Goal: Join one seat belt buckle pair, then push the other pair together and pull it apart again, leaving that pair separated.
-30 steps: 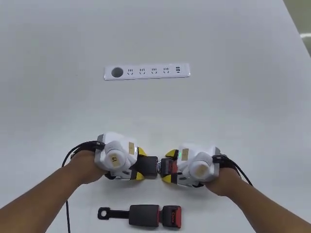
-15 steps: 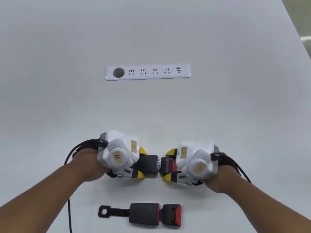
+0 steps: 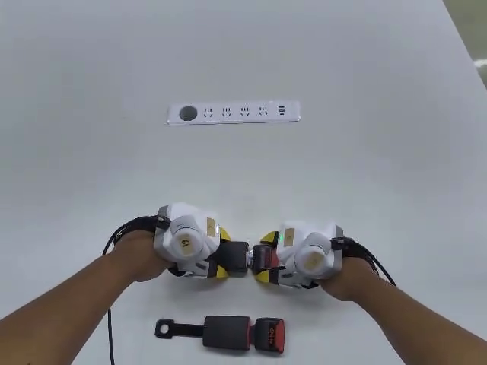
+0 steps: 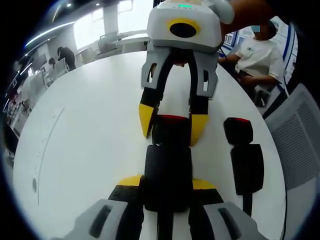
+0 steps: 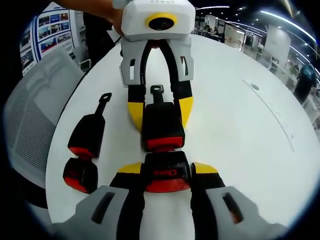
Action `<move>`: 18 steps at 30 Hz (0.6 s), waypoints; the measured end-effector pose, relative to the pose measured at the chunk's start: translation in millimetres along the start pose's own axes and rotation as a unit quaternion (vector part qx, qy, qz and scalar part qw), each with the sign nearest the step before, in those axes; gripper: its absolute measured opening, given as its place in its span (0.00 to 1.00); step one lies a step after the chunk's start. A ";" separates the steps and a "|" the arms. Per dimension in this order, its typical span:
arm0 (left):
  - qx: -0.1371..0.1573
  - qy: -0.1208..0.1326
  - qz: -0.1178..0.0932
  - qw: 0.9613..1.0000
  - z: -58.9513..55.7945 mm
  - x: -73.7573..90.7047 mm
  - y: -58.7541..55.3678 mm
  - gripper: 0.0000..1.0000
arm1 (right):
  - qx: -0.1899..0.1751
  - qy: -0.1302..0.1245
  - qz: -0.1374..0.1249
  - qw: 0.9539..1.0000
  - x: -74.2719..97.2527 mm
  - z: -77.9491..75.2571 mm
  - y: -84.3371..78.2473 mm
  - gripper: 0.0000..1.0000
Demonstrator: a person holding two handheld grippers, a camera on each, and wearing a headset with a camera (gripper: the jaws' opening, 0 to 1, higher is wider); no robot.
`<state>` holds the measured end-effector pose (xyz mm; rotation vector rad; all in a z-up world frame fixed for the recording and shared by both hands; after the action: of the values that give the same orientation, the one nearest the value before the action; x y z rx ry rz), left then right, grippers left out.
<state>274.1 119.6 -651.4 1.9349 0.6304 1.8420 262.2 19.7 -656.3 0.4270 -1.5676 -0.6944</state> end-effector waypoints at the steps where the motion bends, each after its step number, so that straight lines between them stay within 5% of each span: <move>1: 0.000 0.000 0.000 1.000 0.3 -0.4 -0.6 0.34 | 0.001 0.000 -0.001 1.000 -0.1 0.0 -0.2 0.33; 18: 0.000 0.001 0.006 1.000 -2.6 1.1 4.1 0.34 | 0.005 0.001 -0.004 1.000 3.5 1.2 -0.7 0.33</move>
<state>271.8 116.9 -648.0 1.9425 0.6196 1.8508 260.5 17.1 -654.1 0.4411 -1.5676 -0.6929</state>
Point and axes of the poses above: the centre of the closed fingertips' face, and the gripper's own axes: x roughly backward along the fingers, z roughly to its left, y roughly out of its top, the point moved 5 cm from there along x, roughly backward along the fingers, and after that the axes turned 1 degree about x, right-handed, at the moved point
